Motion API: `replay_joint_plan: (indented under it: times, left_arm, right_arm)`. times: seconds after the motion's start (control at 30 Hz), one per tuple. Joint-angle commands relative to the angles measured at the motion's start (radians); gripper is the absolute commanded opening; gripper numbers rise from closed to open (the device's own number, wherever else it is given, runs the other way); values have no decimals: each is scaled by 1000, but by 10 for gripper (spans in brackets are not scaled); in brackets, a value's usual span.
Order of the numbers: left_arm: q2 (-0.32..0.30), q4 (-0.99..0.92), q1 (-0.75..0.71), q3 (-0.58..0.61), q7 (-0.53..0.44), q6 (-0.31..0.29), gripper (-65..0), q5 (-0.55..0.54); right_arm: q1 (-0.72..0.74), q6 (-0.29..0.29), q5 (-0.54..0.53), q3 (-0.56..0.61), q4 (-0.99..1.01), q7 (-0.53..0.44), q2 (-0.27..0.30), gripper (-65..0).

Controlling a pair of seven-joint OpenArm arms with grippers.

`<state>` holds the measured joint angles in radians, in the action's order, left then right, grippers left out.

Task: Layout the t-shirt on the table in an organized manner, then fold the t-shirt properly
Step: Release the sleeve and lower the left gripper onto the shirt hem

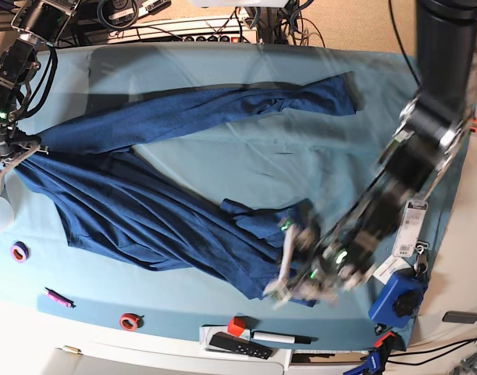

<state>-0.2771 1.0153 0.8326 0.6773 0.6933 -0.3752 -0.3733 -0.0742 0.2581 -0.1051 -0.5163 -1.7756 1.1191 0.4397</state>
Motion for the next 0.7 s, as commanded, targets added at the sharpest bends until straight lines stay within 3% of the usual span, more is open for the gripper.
replay_joint_plan:
  times: [0.0,0.13,0.3,0.5,0.67]
  left_arm:
    - [24,-50,71,-8,-26,9,-422,4]
    - [134,-312,187,-8,-97,12,-422,24]
    - [235,-568,240,-8,-230,89,-422,102]
    - [286,-664,186,-8,-325,157,-422,143]
    - [303,-664,161,-8,-328,154,-422,142]
  right_arm:
    - [13,-7,8,-8,-16,-19,23,-650]
    - [13,-7,8,-8,-16,-19,23,-650]
    - [13,-6,8,-8,-16,-19,23,-650]
    - [13,-3,8,-8,-16,-18,23,-650]
    - [13,-3,8,-8,-16,-18,23,-650]
